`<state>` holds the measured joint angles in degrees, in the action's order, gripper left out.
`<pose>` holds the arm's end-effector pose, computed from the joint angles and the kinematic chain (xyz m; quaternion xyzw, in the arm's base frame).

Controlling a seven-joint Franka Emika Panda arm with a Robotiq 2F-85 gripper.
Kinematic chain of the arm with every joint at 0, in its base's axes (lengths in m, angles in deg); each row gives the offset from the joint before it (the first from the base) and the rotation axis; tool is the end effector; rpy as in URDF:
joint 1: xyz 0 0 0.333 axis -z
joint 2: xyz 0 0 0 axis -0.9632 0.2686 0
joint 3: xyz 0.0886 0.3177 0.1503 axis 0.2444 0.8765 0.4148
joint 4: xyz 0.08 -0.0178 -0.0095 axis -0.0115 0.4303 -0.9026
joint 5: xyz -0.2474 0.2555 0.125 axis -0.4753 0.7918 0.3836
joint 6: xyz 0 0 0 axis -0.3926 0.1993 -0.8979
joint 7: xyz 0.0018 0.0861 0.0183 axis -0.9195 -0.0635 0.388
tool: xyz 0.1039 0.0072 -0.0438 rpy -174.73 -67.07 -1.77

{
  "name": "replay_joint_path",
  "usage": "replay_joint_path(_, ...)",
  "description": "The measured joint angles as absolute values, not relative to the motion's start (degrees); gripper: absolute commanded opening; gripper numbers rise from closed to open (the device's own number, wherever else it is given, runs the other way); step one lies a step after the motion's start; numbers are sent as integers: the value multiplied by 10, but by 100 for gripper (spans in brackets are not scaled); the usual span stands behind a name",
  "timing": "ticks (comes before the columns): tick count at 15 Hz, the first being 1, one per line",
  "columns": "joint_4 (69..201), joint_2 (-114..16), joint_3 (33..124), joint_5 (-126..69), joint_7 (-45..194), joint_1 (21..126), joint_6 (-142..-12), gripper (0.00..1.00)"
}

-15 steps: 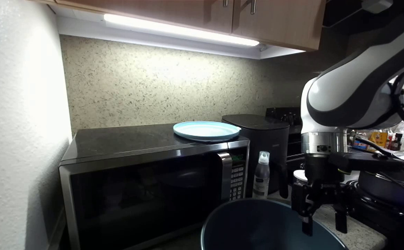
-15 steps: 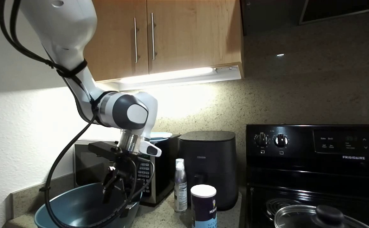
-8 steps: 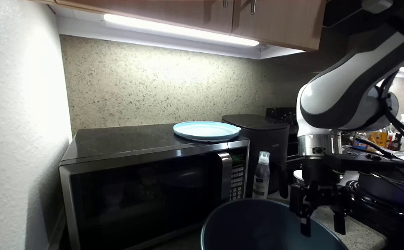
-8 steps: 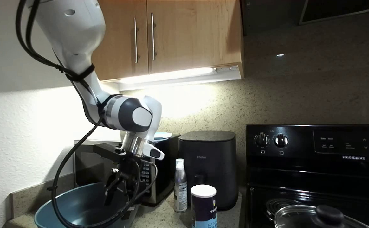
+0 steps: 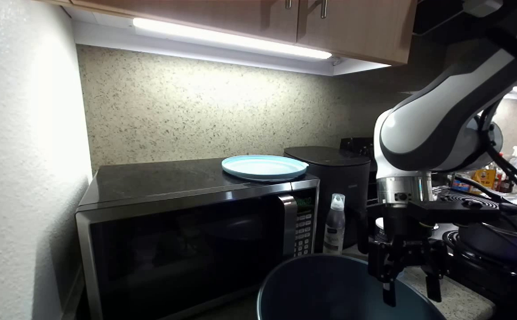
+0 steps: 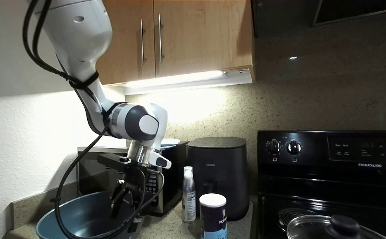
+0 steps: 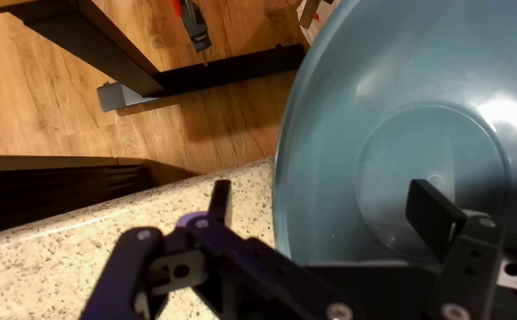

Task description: Put the bowl on top of the air fryer then place it back down on the counter.

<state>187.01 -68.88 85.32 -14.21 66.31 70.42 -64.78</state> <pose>0.4004 0.0559 0.3305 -0.9767 0.1208 0.1717 0.0453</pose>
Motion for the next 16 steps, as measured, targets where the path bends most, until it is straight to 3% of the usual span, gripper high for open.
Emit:
replay_joint_path(1,1870,-687,853,-142,663,704,-648,74)
replay_joint_path(3,1869,-682,853,-142,664,704,-648,69)
replay_joint_path(10,1867,-681,853,-142,669,704,-648,21)
replay_joint_path(12,1866,-681,853,-141,673,704,-648,10)
replay_joint_path(16,1866,-683,853,-141,676,704,-651,4)
